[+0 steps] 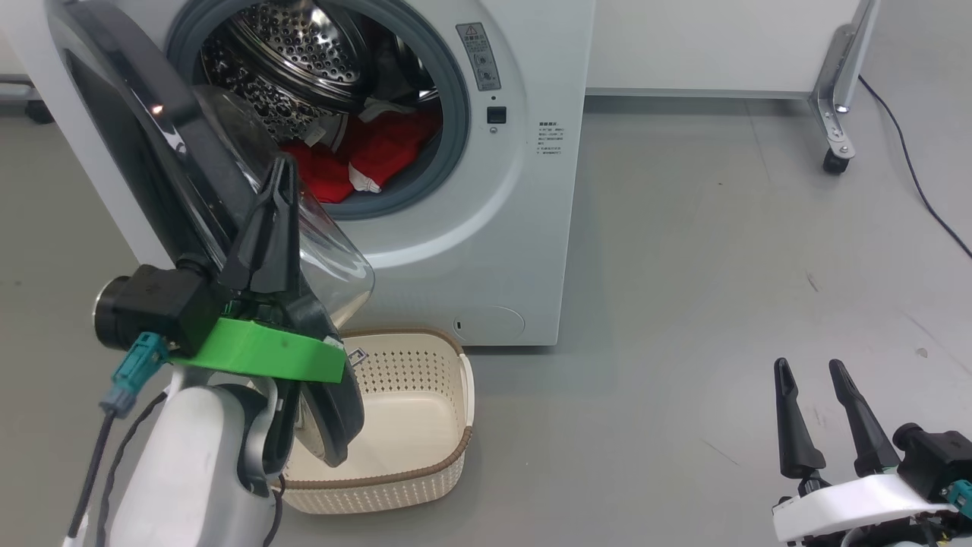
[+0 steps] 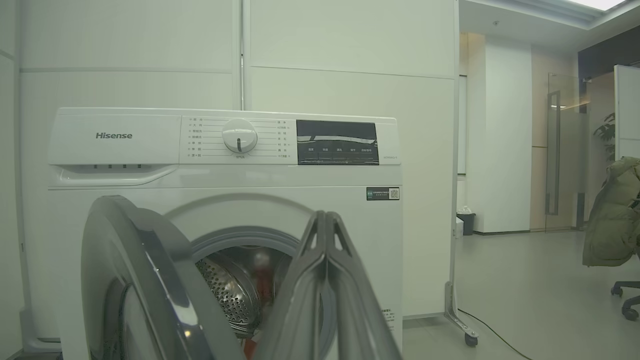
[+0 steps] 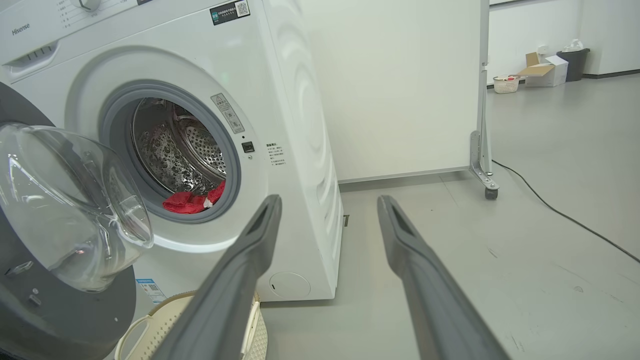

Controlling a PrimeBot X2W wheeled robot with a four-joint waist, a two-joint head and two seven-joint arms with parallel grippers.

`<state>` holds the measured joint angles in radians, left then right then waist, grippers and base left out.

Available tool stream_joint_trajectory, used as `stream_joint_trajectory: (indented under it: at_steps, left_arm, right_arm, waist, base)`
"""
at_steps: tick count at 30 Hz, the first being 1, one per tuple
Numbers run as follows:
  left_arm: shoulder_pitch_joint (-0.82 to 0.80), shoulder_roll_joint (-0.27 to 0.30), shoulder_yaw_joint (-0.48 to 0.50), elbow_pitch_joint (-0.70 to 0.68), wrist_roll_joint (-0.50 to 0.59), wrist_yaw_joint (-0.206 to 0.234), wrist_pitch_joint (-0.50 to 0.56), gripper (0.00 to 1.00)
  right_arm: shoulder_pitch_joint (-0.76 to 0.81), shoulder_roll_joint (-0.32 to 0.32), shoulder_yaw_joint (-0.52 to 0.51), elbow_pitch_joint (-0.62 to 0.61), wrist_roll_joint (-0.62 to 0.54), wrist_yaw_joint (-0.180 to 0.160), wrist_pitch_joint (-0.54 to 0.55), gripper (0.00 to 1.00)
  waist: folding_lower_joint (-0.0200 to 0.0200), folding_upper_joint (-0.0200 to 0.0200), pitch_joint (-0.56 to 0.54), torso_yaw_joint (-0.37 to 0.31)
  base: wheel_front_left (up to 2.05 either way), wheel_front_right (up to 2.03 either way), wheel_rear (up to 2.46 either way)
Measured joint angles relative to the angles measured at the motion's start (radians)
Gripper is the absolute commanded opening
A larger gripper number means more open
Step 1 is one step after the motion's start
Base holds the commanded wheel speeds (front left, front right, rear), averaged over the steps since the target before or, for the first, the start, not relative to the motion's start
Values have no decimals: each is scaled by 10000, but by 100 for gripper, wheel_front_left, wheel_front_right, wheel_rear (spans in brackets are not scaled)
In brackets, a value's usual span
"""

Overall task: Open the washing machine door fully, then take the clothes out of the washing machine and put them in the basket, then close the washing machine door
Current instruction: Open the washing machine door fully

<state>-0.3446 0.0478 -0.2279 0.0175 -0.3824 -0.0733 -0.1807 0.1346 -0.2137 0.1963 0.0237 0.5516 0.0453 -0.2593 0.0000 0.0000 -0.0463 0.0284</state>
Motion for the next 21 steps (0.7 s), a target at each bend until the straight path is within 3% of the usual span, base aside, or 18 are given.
stream_joint_trajectory:
  at_steps: [21]
  left_arm:
    - [1225,-63,-1340,1889,-1137,79,1710,0]
  right_arm:
    - [8,311,-316,167,-10,119,0,100]
  waist:
    - [0,0,92,-379]
  base:
    - [0,0,0]
